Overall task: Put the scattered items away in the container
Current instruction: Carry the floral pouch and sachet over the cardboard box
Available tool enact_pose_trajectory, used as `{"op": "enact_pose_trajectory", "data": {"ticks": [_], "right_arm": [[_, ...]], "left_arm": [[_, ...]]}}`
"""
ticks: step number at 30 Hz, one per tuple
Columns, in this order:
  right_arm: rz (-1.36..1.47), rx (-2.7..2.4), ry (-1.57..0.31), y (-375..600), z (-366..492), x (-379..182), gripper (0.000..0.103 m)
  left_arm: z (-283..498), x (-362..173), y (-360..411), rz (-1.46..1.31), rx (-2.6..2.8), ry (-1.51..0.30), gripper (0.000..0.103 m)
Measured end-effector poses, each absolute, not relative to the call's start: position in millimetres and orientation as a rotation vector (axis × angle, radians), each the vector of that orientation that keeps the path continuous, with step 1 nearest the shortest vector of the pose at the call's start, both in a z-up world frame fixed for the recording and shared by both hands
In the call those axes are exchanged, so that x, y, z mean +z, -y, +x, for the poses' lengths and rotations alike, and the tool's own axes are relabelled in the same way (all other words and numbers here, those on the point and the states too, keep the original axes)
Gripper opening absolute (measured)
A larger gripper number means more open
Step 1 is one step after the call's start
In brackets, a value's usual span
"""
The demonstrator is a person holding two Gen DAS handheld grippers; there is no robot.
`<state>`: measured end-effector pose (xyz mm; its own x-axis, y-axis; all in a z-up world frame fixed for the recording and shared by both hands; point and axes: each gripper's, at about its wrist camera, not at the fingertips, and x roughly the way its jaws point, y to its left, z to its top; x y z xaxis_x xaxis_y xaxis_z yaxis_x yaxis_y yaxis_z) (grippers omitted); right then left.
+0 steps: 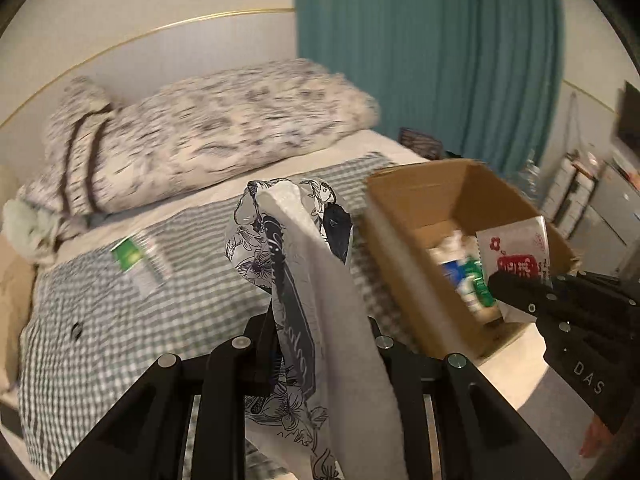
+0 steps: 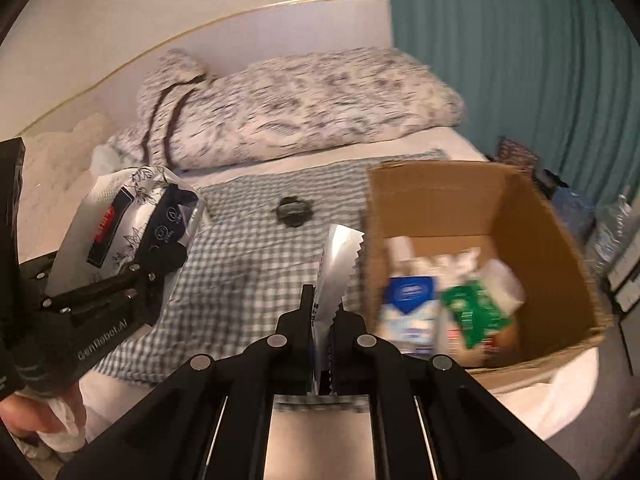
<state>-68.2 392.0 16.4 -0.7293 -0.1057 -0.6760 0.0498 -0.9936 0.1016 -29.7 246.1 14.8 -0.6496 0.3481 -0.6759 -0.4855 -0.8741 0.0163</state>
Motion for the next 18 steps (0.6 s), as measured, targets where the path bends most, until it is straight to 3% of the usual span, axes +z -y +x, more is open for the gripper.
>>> {"op": "enact_pose_trajectory", "data": {"ticks": [9,18], "right_arm": [[1.177,-2.958,0.181,-471,-63,23,0.005],[1.248,-2.98,0.235,-515,-87,4,0.005]], "left_arm": [[-26,19,-344,-0.919,2.323,-0.32,0.025],[-46,-9,-383,-0.987,2.266,-0.345,0.025]]}}
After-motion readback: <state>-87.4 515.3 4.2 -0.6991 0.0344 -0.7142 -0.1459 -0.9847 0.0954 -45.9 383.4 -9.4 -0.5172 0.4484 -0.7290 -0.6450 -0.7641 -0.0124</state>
